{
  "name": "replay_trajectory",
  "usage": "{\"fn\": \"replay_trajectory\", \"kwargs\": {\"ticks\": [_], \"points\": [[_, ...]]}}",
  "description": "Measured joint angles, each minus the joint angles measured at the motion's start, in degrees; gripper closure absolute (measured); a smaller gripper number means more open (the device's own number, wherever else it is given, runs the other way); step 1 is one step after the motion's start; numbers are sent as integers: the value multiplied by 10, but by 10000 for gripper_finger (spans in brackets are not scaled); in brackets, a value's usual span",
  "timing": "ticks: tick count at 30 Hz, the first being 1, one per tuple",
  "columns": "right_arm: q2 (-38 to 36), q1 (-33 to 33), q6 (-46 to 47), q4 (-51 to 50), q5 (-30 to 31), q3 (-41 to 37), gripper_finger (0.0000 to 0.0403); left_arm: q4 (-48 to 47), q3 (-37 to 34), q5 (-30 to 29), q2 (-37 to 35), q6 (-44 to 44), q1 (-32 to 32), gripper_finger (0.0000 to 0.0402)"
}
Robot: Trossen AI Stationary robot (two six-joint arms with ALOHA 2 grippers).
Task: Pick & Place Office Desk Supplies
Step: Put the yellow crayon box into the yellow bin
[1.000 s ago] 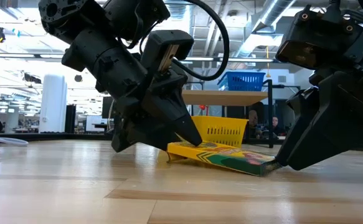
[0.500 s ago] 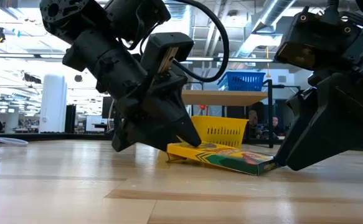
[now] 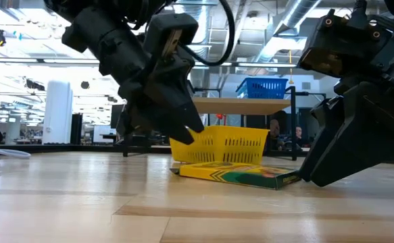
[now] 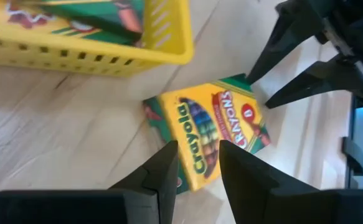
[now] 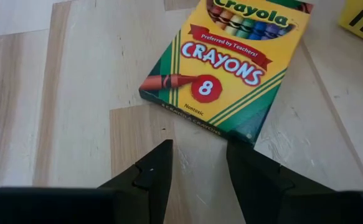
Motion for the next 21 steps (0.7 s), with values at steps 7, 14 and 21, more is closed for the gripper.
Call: {"fn": "replay_trajectory", "kwargs": {"ticks": [7, 14, 21], "points": [[0, 0, 0, 1, 0, 0, 253, -29, -1, -13, 6, -3, 0, 293], [0, 0, 0, 1, 0, 0, 253, -52, -1, -23, 6, -14, 0, 296], [0, 1, 0, 1, 0, 0, 253, -56, -1, -14, 6, -19, 0, 296]]}}
